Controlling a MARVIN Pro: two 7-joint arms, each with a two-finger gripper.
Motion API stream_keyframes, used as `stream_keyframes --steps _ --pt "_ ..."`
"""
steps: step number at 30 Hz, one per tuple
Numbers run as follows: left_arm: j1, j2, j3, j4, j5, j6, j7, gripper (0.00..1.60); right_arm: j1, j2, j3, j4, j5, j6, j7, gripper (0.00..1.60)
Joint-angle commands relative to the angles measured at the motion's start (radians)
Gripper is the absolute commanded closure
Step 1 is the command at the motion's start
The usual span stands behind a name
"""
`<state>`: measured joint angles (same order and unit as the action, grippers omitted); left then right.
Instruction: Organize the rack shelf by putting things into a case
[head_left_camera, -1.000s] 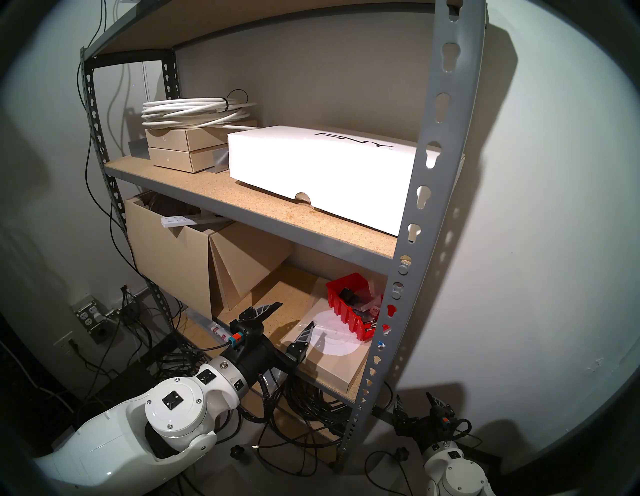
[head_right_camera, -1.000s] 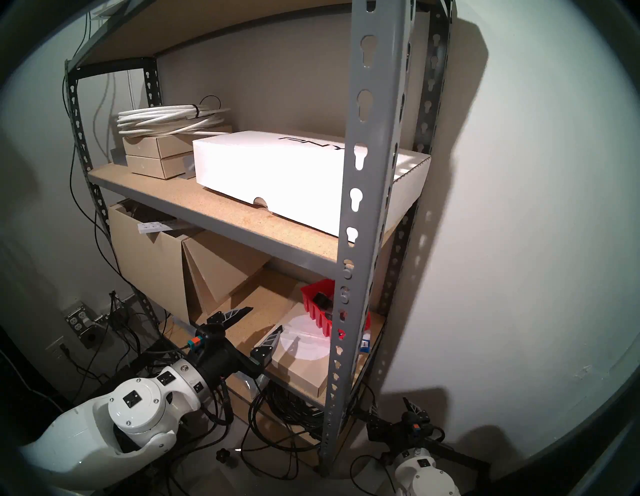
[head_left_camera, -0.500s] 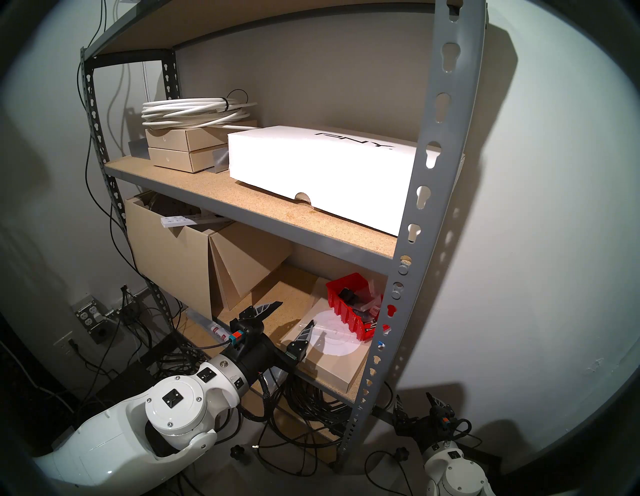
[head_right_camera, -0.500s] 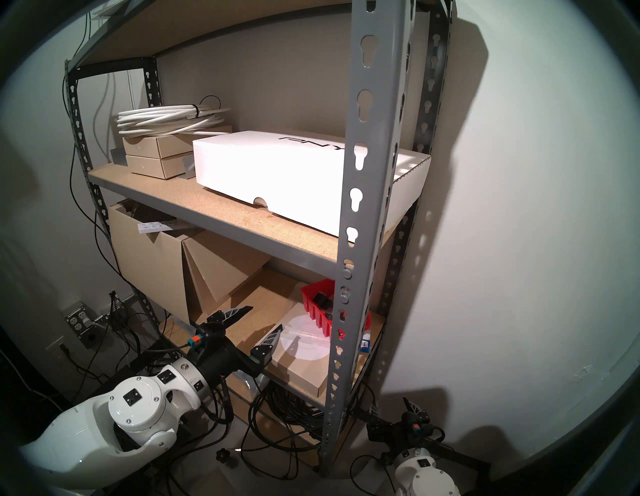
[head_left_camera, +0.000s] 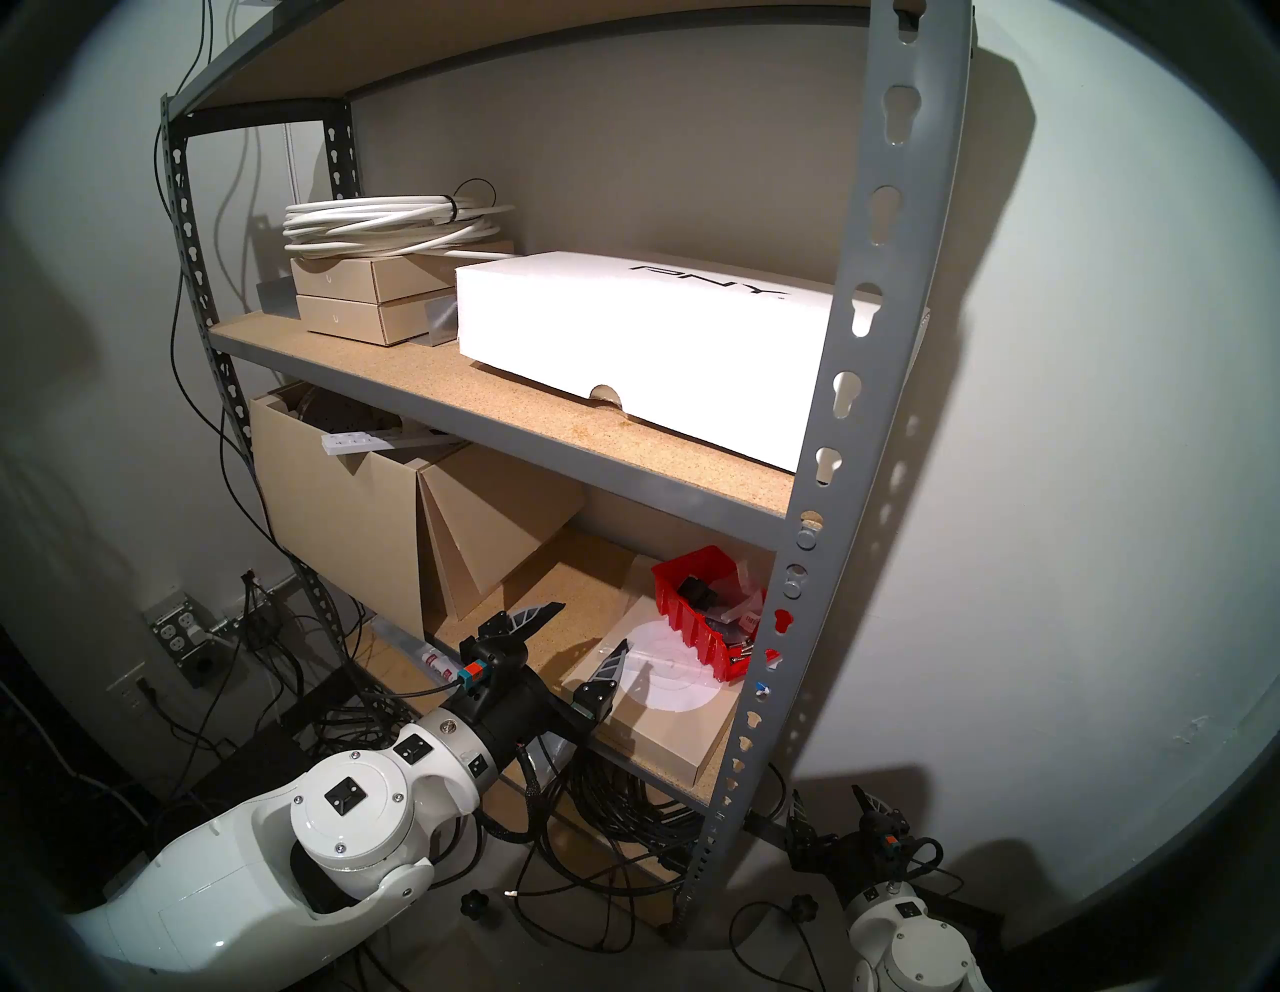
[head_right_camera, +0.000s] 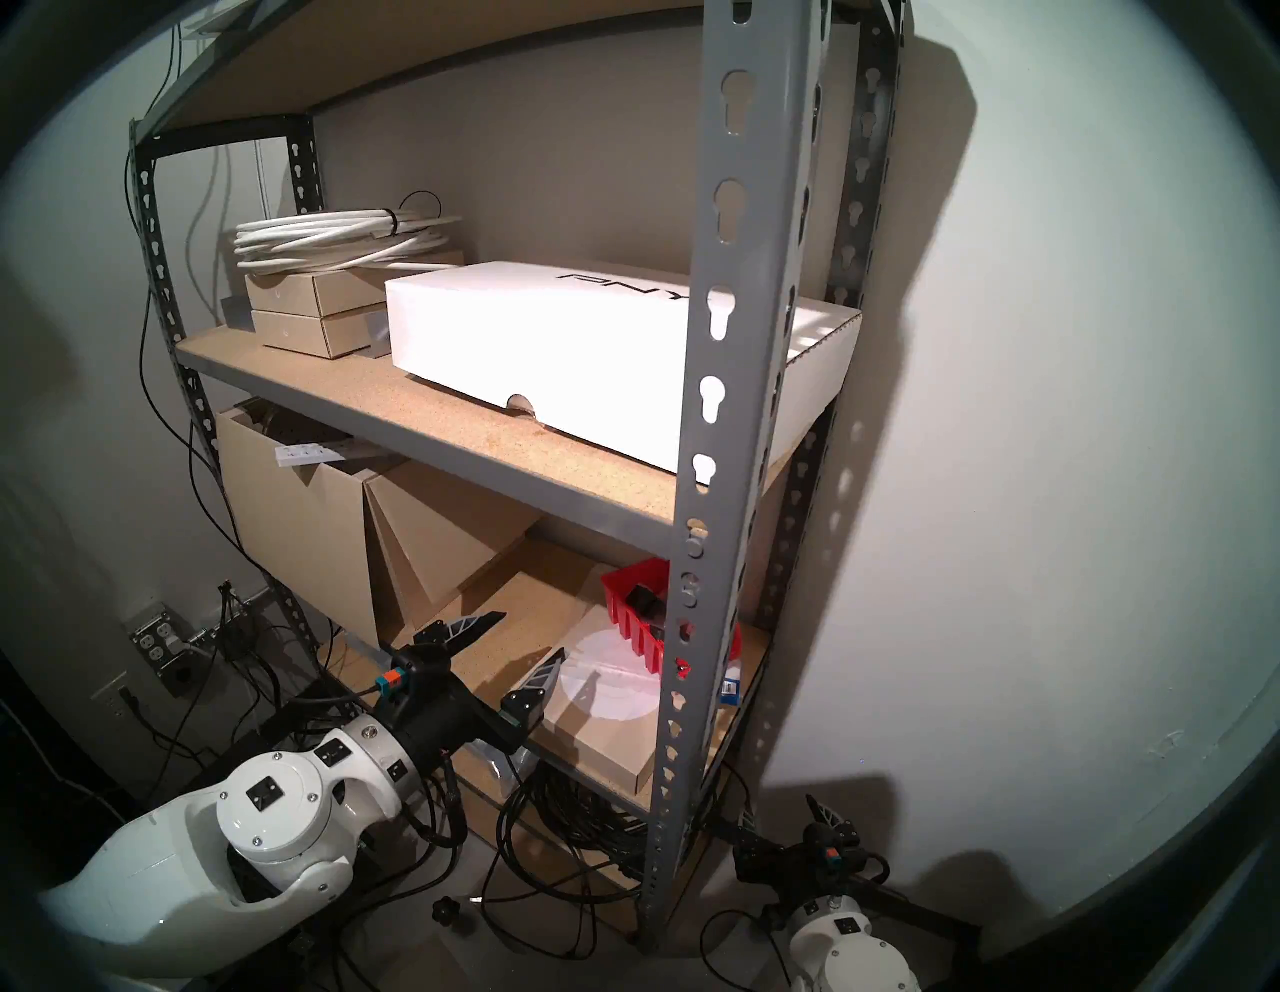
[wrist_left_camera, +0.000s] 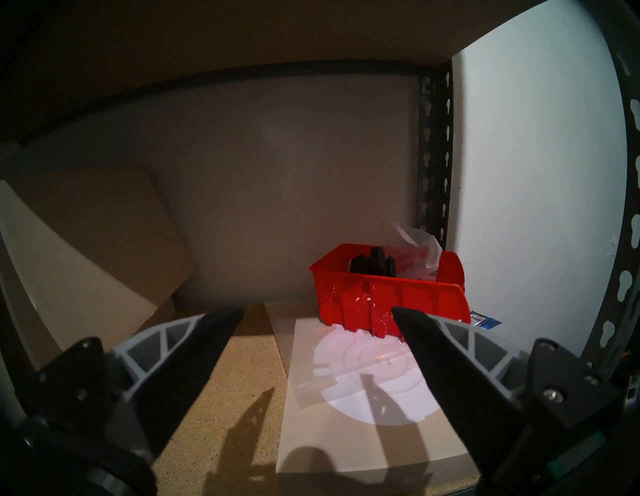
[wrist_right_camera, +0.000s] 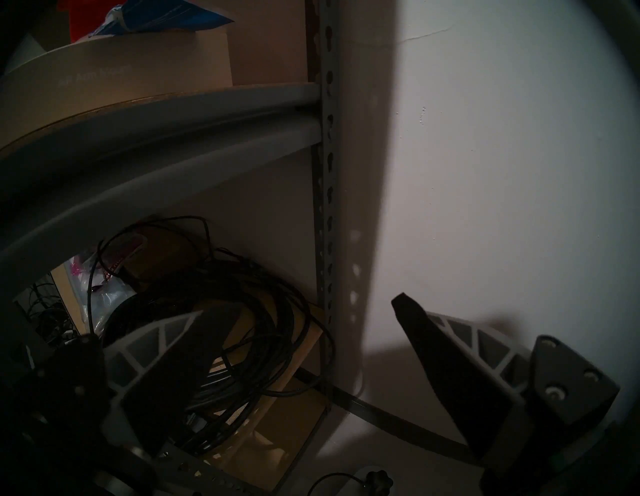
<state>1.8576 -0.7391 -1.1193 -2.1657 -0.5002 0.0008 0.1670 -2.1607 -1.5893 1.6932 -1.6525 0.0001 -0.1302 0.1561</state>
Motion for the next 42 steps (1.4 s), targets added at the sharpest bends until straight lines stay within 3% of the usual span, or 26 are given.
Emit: stream_keyframes --steps 1,11,20,32,33,37,39,41,42 --pt "-0.004 0.001 -0.004 -0.016 0.001 -0.004 -0.001 0.00 -0.017 0.033 0.011 -0.091 0.025 -0.022 0.051 0.00" --pt "-0.005 0.001 -0.003 -0.016 0.001 -0.004 -0.001 0.00 -0.057 0.072 0.046 -0.220 0.043 -0.035 0.112 0.00" --pt "-0.005 0.001 -0.003 -0.016 0.001 -0.004 0.000 0.00 -0.114 0.085 0.112 -0.344 0.125 0.000 0.176 0.00" --pt "-0.004 0.002 -0.003 -0.017 0.001 -0.004 0.000 0.00 -0.042 0.115 0.147 -0.363 0.192 0.070 0.226 0.00" --pt "-0.005 0.002 -0.003 -0.016 0.001 -0.004 0.000 0.00 -0.028 0.116 0.148 -0.368 0.192 0.078 0.221 0.19" --pt "-0.005 0.002 -0.003 -0.016 0.001 -0.004 0.000 0.00 -0.019 0.118 0.149 -0.371 0.194 0.085 0.221 0.18" --pt "-0.005 0.002 -0.003 -0.016 0.001 -0.004 0.000 0.00 -0.008 0.122 0.151 -0.374 0.199 0.096 0.227 0.31" --pt "-0.005 0.002 -0.003 -0.016 0.001 -0.004 0.000 0.00 0.000 0.125 0.150 -0.376 0.200 0.105 0.230 0.28" --pt "-0.005 0.002 -0.003 -0.016 0.001 -0.004 0.000 0.00 0.004 0.126 0.149 -0.377 0.200 0.110 0.233 0.47"
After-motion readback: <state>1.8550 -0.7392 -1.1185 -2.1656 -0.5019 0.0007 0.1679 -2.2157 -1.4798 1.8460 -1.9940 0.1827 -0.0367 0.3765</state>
